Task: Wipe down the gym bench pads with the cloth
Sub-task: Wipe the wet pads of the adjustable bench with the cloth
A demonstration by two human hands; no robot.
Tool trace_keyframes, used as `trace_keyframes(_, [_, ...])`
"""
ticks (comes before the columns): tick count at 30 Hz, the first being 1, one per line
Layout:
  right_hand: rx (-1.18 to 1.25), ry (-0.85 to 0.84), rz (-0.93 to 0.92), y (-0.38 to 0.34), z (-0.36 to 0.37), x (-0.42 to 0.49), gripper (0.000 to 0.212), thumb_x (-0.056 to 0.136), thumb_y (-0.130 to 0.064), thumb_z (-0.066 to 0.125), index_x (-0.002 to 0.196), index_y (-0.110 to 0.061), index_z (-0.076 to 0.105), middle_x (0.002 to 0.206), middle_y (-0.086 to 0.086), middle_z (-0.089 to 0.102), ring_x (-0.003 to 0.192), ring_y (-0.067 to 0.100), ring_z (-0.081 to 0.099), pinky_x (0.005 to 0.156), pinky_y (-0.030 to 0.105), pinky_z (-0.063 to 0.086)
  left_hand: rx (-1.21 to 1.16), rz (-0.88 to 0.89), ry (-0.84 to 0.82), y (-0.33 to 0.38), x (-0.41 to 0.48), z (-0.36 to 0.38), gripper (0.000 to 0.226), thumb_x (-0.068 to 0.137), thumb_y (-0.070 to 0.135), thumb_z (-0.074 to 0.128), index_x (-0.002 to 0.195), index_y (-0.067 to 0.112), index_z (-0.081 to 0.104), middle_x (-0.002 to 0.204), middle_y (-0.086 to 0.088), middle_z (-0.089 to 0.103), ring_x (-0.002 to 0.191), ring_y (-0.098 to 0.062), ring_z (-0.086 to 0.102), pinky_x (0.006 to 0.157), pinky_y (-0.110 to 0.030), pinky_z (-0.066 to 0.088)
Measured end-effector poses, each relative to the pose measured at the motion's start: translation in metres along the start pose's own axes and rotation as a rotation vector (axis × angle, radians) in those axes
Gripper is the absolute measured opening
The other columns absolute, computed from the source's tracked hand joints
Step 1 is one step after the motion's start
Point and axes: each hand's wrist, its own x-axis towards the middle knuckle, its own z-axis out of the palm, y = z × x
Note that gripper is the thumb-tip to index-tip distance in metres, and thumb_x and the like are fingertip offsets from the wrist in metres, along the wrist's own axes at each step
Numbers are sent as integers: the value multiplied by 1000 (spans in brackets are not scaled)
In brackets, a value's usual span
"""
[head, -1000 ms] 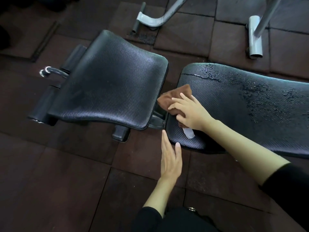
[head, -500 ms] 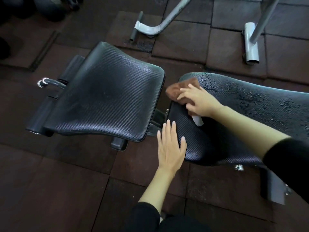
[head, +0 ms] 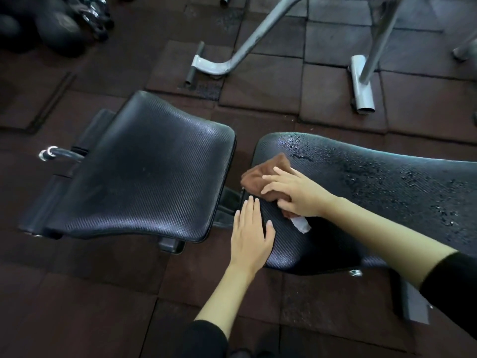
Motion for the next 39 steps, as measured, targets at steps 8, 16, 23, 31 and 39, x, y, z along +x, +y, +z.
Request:
trace_keyframes(8, [31,174,196,22,-35,57,42,84,-16,56,124,-26,55,147,-1,41,143,31,21,113,40,14,9,68,-79,6,40,0,71,90,48,14,150,11,12,158,-6,8,146,-18,4,114,-31,-3])
trace_keyframes(16, [-15,229,307,22,-14,44,41,85,-23,55,126,-26,56,146,1,42,140,34,26,109,43,20,29,61,-75,7,39,6,74,89,50,9,150,9,13,158,-7,8,146,-19,6,115,-33,-1])
trace_keyframes(23, [4,244,413,39,-23,9,44,85,-23,55,129,-28,53,150,-1,37,141,31,23,111,45,22,66,61,-116,8,42,3,77,86,52,3,150,9,9,159,-7,5,146,-18,3,117,-34,3])
trace_keyframes(31, [33,450,817,48,-17,-23,45,87,-25,53,132,-25,49,153,6,31,143,33,16,111,50,19,84,78,-97,14,52,4,73,89,50,6,150,11,12,158,-6,8,146,-19,6,117,-37,5])
trace_keyframes(39, [-9,378,669,45,-12,-6,48,86,-24,53,134,-24,47,153,10,29,142,40,14,109,56,15,46,50,-72,23,83,8,74,88,48,5,150,10,14,158,-7,11,145,-19,8,116,-39,5])
